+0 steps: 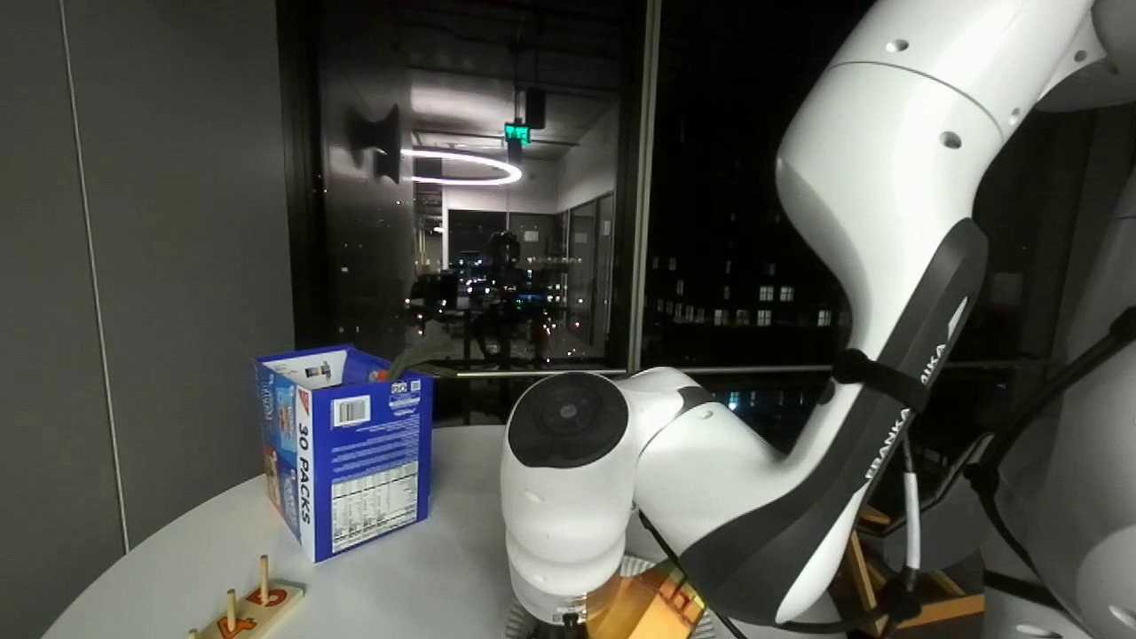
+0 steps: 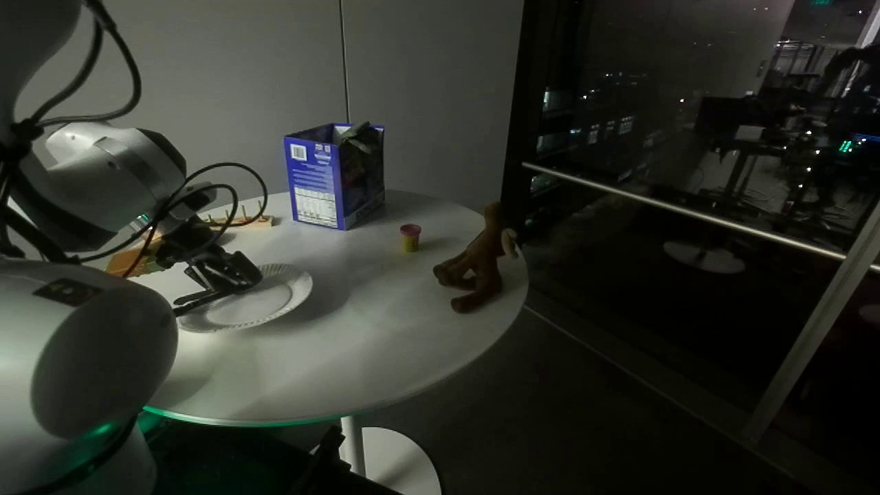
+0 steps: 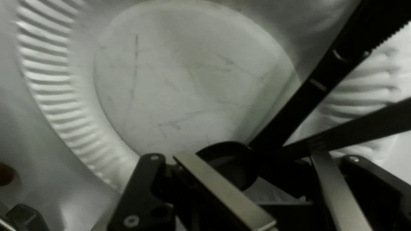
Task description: Remove the spoon and knife from the white plate then place the radish from the blue box on the plate.
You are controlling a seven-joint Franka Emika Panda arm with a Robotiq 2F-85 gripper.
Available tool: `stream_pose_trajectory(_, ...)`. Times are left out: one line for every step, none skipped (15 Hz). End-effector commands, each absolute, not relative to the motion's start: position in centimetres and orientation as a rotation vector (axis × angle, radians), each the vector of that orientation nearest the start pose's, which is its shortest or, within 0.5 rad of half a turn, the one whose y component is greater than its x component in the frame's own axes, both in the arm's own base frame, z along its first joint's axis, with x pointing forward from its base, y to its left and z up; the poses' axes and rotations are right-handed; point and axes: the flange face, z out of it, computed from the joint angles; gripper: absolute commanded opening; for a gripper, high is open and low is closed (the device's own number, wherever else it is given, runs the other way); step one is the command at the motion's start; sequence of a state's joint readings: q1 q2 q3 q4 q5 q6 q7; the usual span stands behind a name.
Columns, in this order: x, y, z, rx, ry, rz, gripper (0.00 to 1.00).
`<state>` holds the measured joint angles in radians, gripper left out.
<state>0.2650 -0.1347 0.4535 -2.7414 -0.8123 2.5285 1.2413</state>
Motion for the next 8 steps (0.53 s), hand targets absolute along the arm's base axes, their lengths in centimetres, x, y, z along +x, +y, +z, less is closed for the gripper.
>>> stream_pose_trajectory(30.5,23.5,27.7,-3.395,-0.361,-0.632,0.10)
stream_pose_trajectory(30.8,23.1,28.4,-3.380,-0.354,-0.653,0.11)
stream_pose_trajectory(31.5,22.3,29.7,-3.339,-0.391,-0.682,0.10)
stream_pose_trajectory(32.8,21.8,31.1,-3.262,-0.434,-0.708,0.11)
stream_pose_trajectory(33.9,21.3,31.9,-3.198,-0.439,-0.702,0.11)
stream_pose_trajectory(35.1,20.8,32.6,-3.144,-0.449,-0.703,0.11)
stream_pose_trajectory(36.0,20.1,33.2,-3.093,-0.465,-0.701,0.10)
stream_pose_trajectory(36.3,19.3,33.8,-3.040,-0.472,-0.702,0.10)
